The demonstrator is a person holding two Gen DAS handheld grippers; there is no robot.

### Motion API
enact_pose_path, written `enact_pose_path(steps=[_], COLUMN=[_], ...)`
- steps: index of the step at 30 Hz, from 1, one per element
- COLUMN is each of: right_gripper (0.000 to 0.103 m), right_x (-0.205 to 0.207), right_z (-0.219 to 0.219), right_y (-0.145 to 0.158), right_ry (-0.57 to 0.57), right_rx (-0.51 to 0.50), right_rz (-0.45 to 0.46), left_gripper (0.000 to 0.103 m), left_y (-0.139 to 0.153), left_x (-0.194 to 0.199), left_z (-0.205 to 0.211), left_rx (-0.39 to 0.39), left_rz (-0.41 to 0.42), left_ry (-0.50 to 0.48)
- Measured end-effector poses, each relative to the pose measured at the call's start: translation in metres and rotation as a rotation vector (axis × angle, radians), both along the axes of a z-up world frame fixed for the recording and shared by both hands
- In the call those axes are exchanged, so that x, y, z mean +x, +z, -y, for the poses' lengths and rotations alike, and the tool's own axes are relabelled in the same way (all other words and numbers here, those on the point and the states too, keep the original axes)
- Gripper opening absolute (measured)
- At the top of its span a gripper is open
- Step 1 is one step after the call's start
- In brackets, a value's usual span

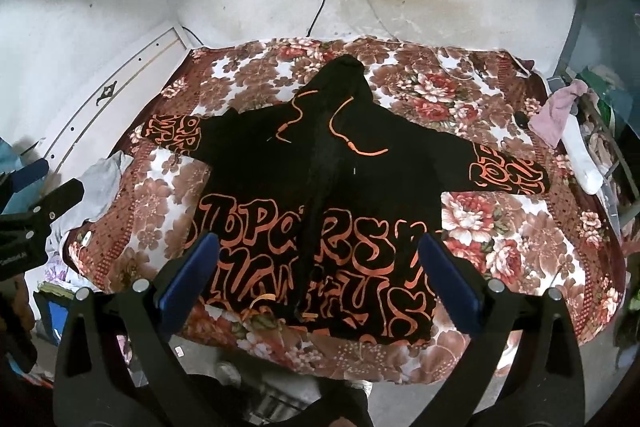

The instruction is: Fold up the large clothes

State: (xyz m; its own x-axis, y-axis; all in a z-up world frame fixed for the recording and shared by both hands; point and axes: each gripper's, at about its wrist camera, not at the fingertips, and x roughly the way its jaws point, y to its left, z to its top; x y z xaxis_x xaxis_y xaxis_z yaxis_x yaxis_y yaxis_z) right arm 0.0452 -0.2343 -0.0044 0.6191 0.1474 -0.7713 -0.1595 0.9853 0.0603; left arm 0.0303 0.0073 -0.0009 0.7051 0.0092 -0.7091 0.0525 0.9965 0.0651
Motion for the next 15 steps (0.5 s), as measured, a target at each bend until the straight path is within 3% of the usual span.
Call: enact_pose_path(steps=[15], right_gripper=[0.098], right_x=[0.029], right_z=[0.012], right_y=[0.009], right_ry=[0.025], right_rx=[0.008], right_rz=[-0.013], left_gripper=[0.098], left_y=[0.009], left_x=[0.027], left_z=[0.013], left_rx=[0.022], left_rz=[-0.039], left_ry=[0.026])
